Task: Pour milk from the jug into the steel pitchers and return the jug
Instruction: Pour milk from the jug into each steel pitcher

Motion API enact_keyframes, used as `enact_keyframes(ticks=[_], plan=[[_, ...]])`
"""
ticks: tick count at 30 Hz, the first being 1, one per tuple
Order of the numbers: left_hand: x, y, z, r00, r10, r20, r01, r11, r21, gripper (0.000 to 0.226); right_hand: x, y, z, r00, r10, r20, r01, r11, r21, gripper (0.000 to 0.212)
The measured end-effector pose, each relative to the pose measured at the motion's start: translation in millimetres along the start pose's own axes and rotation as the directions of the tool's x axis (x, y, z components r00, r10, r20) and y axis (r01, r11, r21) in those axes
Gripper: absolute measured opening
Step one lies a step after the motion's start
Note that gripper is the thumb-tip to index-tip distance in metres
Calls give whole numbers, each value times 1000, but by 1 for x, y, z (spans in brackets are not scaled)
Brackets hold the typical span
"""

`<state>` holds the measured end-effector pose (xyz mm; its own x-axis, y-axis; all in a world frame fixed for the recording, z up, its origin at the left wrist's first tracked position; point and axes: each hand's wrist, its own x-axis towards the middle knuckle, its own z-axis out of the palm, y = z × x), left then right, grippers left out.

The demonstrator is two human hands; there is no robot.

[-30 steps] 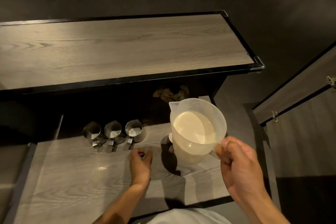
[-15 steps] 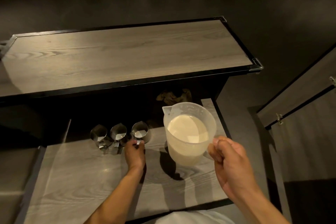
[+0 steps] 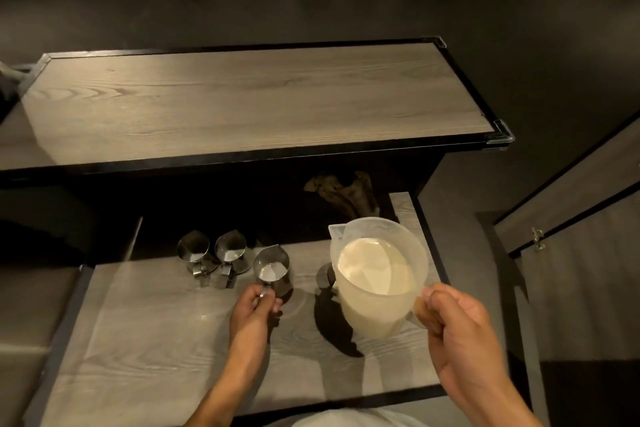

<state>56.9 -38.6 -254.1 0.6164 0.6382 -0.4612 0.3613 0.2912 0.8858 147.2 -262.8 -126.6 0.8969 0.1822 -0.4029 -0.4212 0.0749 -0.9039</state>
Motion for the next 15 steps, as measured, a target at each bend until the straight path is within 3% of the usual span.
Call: enact_keyframes(ticks=[15], plan=[[-54, 62, 12, 961, 179, 212, -207, 971, 118, 30, -11, -25, -9, 996, 29, 79, -7, 963, -268, 34]])
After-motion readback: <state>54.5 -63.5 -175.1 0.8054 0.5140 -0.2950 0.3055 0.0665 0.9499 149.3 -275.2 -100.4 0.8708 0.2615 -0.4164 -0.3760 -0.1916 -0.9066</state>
